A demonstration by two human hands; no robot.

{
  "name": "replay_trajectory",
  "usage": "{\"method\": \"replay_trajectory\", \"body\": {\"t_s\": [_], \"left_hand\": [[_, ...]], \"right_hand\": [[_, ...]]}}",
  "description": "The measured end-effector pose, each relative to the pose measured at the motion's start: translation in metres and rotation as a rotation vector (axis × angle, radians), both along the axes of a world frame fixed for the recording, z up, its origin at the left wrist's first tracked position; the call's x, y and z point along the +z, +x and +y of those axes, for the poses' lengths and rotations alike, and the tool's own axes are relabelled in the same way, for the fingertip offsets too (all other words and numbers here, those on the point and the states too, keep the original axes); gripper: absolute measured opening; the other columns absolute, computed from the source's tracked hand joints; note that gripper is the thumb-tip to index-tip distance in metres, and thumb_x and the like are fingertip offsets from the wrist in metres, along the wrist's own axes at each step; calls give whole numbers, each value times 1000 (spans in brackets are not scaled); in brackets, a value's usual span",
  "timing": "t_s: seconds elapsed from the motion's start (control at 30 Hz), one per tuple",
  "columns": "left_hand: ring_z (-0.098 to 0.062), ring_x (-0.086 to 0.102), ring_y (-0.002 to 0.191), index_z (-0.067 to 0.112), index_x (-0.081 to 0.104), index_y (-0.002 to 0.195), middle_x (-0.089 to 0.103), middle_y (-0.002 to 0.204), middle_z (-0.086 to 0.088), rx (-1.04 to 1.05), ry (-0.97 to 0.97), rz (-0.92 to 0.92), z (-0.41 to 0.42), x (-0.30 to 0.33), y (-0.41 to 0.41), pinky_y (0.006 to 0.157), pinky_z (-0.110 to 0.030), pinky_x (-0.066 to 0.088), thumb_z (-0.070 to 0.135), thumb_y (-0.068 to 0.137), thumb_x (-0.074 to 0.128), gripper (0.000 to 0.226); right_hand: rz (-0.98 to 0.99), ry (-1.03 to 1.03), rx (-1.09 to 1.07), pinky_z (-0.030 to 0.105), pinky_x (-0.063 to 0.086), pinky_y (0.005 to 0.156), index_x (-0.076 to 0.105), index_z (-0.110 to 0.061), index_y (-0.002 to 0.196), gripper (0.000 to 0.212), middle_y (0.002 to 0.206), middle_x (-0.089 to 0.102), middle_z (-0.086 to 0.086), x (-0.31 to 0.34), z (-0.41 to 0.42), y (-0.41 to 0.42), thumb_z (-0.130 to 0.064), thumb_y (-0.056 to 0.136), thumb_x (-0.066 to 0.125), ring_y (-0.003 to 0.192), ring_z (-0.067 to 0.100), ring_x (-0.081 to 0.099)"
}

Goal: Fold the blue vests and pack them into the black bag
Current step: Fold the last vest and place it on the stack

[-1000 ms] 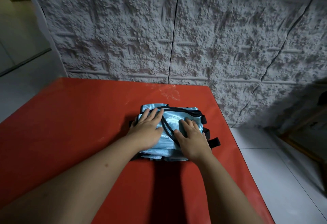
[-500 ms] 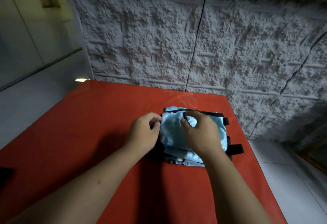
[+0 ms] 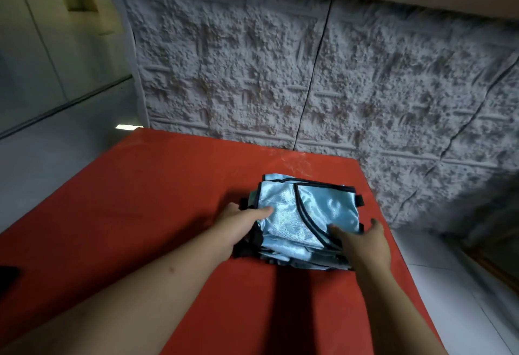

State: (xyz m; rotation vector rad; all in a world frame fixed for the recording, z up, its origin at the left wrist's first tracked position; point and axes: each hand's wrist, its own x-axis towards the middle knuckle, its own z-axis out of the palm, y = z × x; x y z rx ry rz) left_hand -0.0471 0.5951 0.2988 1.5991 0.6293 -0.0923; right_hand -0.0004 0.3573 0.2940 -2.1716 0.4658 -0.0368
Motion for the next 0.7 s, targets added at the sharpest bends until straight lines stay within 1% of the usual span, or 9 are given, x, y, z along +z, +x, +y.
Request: {"method": "replay_trajectory", "body": {"t_s": [0.03, 0.1, 0.17, 0.23, 0.3, 0.37, 0.5, 0.6, 0.7], "left_hand": [[-19, 70, 89, 18, 59, 110, 72, 103, -1, -24, -68, 14, 0, 2, 3, 74, -33, 56, 47, 71, 86, 56], [-20, 73, 84, 17, 65, 110, 75, 97, -1, -89, -113, 26, -1, 2, 11, 72, -30, 54, 40, 74, 85, 47], [-22, 76, 89, 16, 72, 115, 79, 97, -2, -159, -147, 23, -4, -3, 21, 84, -34, 57, 39, 73, 85, 50], [-25, 76, 93, 17, 74, 114, 79, 100, -4, -178, -177, 24, -8, -6, 27, 94, -43, 57, 41, 68, 89, 55], [-27, 76, 93, 16, 74, 113, 79, 101, -6, -190, -182, 41, -13, -7, 30, 95, -45, 57, 38, 70, 89, 50], [-28, 76, 94, 14, 75, 112, 79, 101, -8, -205, -198, 71, -16, -5, 31, 93, -43, 58, 32, 74, 87, 44], [-29, 75, 100, 14, 74, 116, 78, 106, -9, -256, -223, 162, -18, -5, 28, 100, -44, 54, 31, 74, 86, 46], [-32, 73, 104, 13, 74, 117, 76, 110, -13, -288, -235, 198, -20, -6, 18, 106, -48, 51, 34, 69, 89, 55], [-34, 73, 104, 10, 74, 118, 76, 111, -16, -308, -257, 242, -25, -1, -2, 104, -48, 52, 32, 72, 86, 52]], "right_hand": [[24, 121, -12, 48, 58, 87, 49, -14, 139, 104, 118, 70, 10, -5, -4, 2, -54, 51, 89, 105, 33, 68], [73, 402, -31, 44, 63, 72, 66, -9, 116, 79, 100, 77, 10, -12, -12, 8, -46, 51, 93, 86, 30, 75], [107, 560, -7, 40, 63, 64, 72, -7, 106, 60, 90, 78, 11, -15, -21, 15, -38, 59, 94, 76, 28, 77], [139, 597, -1, 46, 64, 69, 73, -7, 103, 57, 90, 78, 11, -19, -28, 19, -38, 61, 93, 77, 31, 77], [151, 641, 38, 43, 63, 68, 74, -5, 101, 42, 89, 79, 13, -20, -30, 21, -31, 71, 88, 79, 34, 77], [190, 666, 73, 42, 62, 68, 74, -3, 104, 41, 90, 78, 14, -21, -32, 20, -29, 75, 86, 79, 35, 76], [261, 640, 132, 27, 52, 47, 74, -5, 104, 40, 85, 78, 12, -21, -39, 19, -31, 75, 85, 61, 26, 73], [369, 619, 191, 40, 62, 66, 75, -8, 108, 44, 94, 78, 13, -18, -47, 14, -33, 73, 84, 74, 28, 74], [507, 549, 278, 34, 57, 70, 76, -16, 106, 44, 100, 78, 10, -14, -58, 3, -41, 70, 83, 77, 25, 72]]}}
